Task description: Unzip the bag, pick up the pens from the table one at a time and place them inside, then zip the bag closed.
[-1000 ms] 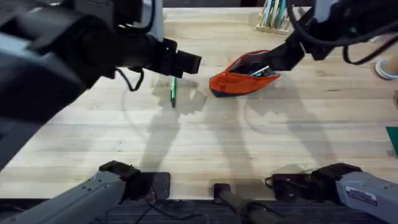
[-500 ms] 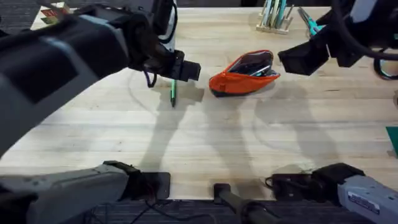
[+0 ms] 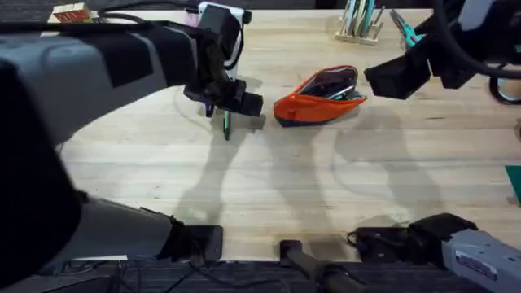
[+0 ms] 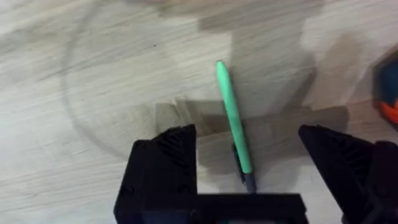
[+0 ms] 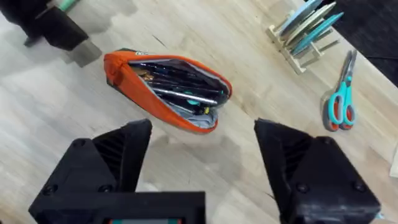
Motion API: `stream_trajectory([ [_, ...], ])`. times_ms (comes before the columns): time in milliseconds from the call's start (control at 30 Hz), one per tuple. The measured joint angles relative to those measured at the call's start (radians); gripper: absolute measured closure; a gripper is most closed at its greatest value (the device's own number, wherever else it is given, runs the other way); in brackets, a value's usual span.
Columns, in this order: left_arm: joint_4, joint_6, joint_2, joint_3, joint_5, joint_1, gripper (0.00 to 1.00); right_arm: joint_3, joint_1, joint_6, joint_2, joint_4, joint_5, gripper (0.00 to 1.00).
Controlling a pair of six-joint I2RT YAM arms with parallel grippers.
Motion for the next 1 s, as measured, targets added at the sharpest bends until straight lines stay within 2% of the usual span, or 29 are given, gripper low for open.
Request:
stream_trajectory([
  [133, 0.000, -0.004, 0.046, 0.004, 0.005, 0.001, 0.008, 0.000, 0.000, 0.000, 0.000, 0.000, 0.000, 0.004],
  [433, -0.003, -0.005, 0.065, 0.023, 0.015, 0.006, 0.019, 0.000, 0.000, 0.000, 0.000, 0.000, 0.000, 0.003],
  [533, -0.002, -0.005, 0.068, 0.023, 0.028, 0.005, 0.116, 0.000, 0.000, 0.000, 0.000, 0.000, 0.000, 0.003],
  [667, 0.005, -0.006, 0.071, 0.026, 0.036, 0.003, 0.351, 0.000, 0.000, 0.000, 0.000, 0.000, 0.000, 0.003],
  [1000, 0.010, -0.009, 0.071, 0.026, 0.039, 0.003, 0.763, 0.000, 0.000, 0.000, 0.000, 0.000, 0.000, 0.004],
])
